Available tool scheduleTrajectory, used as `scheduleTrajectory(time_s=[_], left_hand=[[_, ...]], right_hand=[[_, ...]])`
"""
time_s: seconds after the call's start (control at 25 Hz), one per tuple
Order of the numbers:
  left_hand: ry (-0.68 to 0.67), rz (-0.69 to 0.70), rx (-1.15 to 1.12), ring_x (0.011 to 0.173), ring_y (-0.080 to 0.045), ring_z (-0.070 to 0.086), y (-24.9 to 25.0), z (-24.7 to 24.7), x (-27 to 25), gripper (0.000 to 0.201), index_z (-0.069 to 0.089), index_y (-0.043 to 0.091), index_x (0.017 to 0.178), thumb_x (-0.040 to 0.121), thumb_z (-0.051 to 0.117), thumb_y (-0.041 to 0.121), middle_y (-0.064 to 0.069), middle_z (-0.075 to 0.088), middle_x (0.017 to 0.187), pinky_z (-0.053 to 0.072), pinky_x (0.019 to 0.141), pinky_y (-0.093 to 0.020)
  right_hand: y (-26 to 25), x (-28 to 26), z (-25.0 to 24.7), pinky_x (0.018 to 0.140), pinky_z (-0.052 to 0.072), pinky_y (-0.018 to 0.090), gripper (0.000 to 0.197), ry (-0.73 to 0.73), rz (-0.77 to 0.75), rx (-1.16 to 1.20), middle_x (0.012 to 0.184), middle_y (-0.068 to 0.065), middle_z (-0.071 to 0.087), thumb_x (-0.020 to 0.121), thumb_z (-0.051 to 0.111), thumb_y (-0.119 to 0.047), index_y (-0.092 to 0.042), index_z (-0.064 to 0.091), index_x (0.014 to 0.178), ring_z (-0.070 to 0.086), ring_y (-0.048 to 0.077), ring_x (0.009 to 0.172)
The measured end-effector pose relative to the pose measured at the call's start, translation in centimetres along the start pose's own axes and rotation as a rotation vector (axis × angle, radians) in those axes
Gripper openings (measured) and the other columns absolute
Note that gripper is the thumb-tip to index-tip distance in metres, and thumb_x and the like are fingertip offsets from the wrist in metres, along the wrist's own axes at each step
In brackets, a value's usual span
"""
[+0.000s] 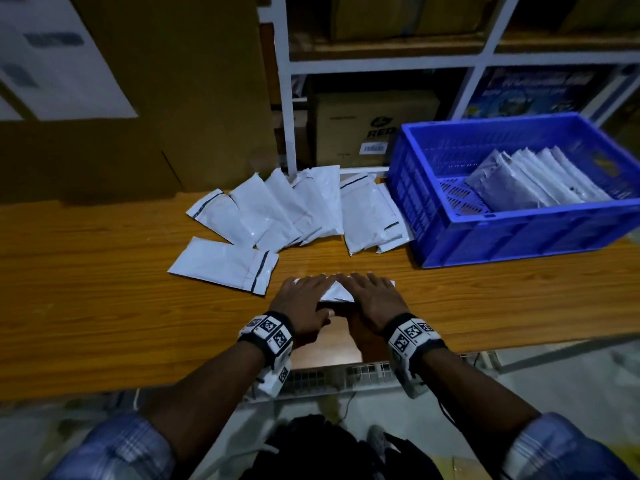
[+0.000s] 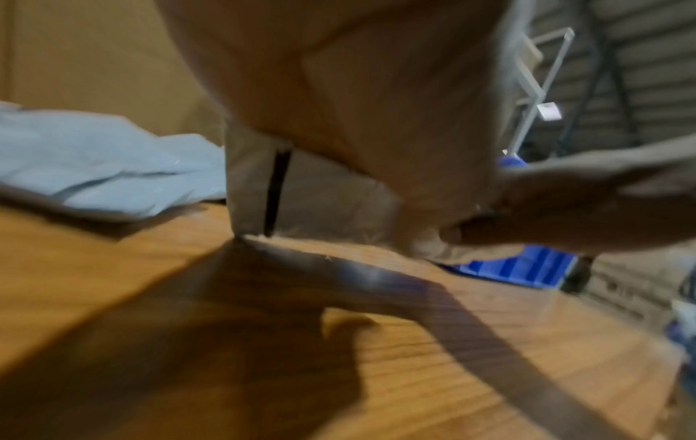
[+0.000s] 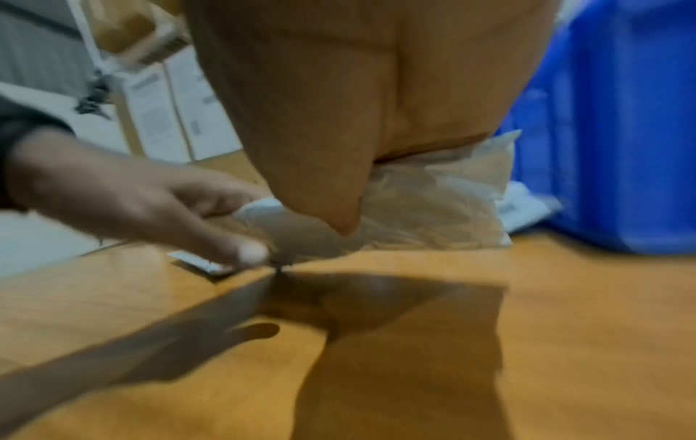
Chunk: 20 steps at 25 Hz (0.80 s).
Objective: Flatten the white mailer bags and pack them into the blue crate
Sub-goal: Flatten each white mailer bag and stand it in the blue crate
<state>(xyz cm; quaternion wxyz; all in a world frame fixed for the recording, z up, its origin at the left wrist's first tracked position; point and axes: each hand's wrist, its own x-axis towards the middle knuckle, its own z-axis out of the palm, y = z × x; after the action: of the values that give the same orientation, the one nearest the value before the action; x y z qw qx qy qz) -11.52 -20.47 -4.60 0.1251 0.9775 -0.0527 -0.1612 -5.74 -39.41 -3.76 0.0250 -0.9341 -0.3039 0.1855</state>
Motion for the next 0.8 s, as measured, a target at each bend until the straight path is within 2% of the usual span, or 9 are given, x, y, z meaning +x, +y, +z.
scheduleTrajectory(time_s=[0.12, 0.2, 0.28, 0.4, 0.56, 0.6, 0.68, 0.76, 0.8], left_hand=[[0.147, -0.016, -0.013, 0.147, -0.019, 0.029, -0.8, -0.6, -0.6, 0.082, 0.018, 0.031, 0.158, 0.09, 0.061, 0.017, 0.005, 0.028, 0.163, 0.019, 0.12, -0.045], [0.221, -0.004, -0.049, 0.145, -0.017, 0.031, -1.4, -2.0, -0.5, 0.083, 0.023, 0.03, 0.157, 0.087, 0.061, 0.009, 0.006, 0.032, 0.161, 0.018, 0.121, -0.043], [0.305, 0.035, -0.062, 0.145, -0.016, 0.032, -1.7, -4.1, -0.2, 0.082, 0.027, 0.029, 0.156, 0.085, 0.061, 0.007, 0.005, 0.035, 0.159, 0.016, 0.121, -0.041], [0.394, 0.094, -0.024, 0.146, -0.017, 0.032, -0.8, -8.3, 0.9, 0.08, 0.027, 0.027, 0.156, 0.087, 0.059, 0.005, 0.003, 0.034, 0.16, 0.015, 0.122, -0.043], [0.516, 0.186, 0.113, 0.144, -0.019, 0.034, 1.2, -14.5, 4.6, 0.075, 0.03, 0.026, 0.155, 0.09, 0.065, 0.017, 0.001, 0.038, 0.158, 0.017, 0.121, -0.045], [0.563, 0.222, 0.132, 0.143, -0.02, 0.037, 2.0, -15.9, 5.9, 0.073, 0.034, 0.025, 0.153, 0.088, 0.065, 0.015, 0.001, 0.041, 0.156, 0.019, 0.121, -0.046], [0.61, 0.293, 0.153, 0.139, -0.02, 0.042, 4.1, -18.6, 9.0, 0.071, 0.041, 0.025, 0.15, 0.084, 0.063, 0.01, 0.002, 0.047, 0.152, 0.02, 0.119, -0.047], [0.594, 0.331, 0.191, 0.137, -0.018, 0.044, 7.0, -21.3, 12.7, 0.068, 0.045, 0.029, 0.148, 0.084, 0.065, 0.017, 0.004, 0.049, 0.15, 0.018, 0.118, -0.045], [0.585, 0.348, 0.209, 0.137, -0.018, 0.045, 8.4, -22.4, 14.4, 0.066, 0.047, 0.031, 0.146, 0.083, 0.067, 0.022, 0.005, 0.05, 0.149, 0.017, 0.117, -0.043]], right_hand=[[-1.9, 0.2, -2.1, 0.119, 0.014, 0.05, 0.072, 0.066, -0.003, -0.086, 0.162, 0.005, 0.02, 0.1, 0.04, -0.01, -0.038, 0.004, 0.155, 0.017, 0.032, 0.149], [-2.8, 0.2, -3.6, 0.119, 0.016, 0.05, 0.066, 0.13, 0.002, -0.123, 0.162, 0.005, 0.022, 0.101, 0.034, -0.013, -0.038, 0.005, 0.155, 0.018, 0.032, 0.148], [-3.4, 0.0, -5.6, 0.119, 0.015, 0.049, 0.062, 0.195, 0.021, -0.167, 0.162, 0.005, 0.021, 0.102, 0.029, -0.016, -0.037, 0.004, 0.155, 0.019, 0.031, 0.148], [-3.7, -1.0, -9.7, 0.12, 0.014, 0.05, 0.064, 0.282, 0.088, -0.208, 0.163, 0.006, 0.018, 0.102, 0.031, -0.016, -0.034, 0.001, 0.156, 0.017, 0.032, 0.149], [-1.4, -1.2, -15.2, 0.118, 0.018, 0.051, 0.07, 0.398, 0.173, -0.234, 0.163, 0.006, 0.017, 0.099, 0.037, -0.015, -0.033, 0.0, 0.157, 0.019, 0.033, 0.148], [-0.2, -1.1, -16.5, 0.117, 0.021, 0.051, 0.071, 0.429, 0.191, -0.241, 0.163, 0.006, 0.018, 0.099, 0.037, -0.014, -0.033, 0.001, 0.157, 0.022, 0.034, 0.147], [2.6, -1.1, -18.8, 0.108, 0.033, 0.048, 0.075, 0.447, 0.22, -0.244, 0.16, 0.009, 0.025, 0.096, 0.043, -0.013, -0.031, 0.003, 0.157, 0.035, 0.036, 0.14], [6.4, -1.1, -21.3, 0.085, 0.043, 0.043, 0.079, 0.422, 0.249, -0.205, 0.153, 0.013, 0.036, 0.091, 0.049, -0.013, -0.029, 0.006, 0.157, 0.052, 0.038, 0.124], [8.2, -1.1, -22.4, 0.077, 0.042, 0.042, 0.08, 0.413, 0.266, -0.169, 0.147, 0.014, 0.041, 0.09, 0.05, -0.014, -0.029, 0.007, 0.156, 0.057, 0.039, 0.117]])
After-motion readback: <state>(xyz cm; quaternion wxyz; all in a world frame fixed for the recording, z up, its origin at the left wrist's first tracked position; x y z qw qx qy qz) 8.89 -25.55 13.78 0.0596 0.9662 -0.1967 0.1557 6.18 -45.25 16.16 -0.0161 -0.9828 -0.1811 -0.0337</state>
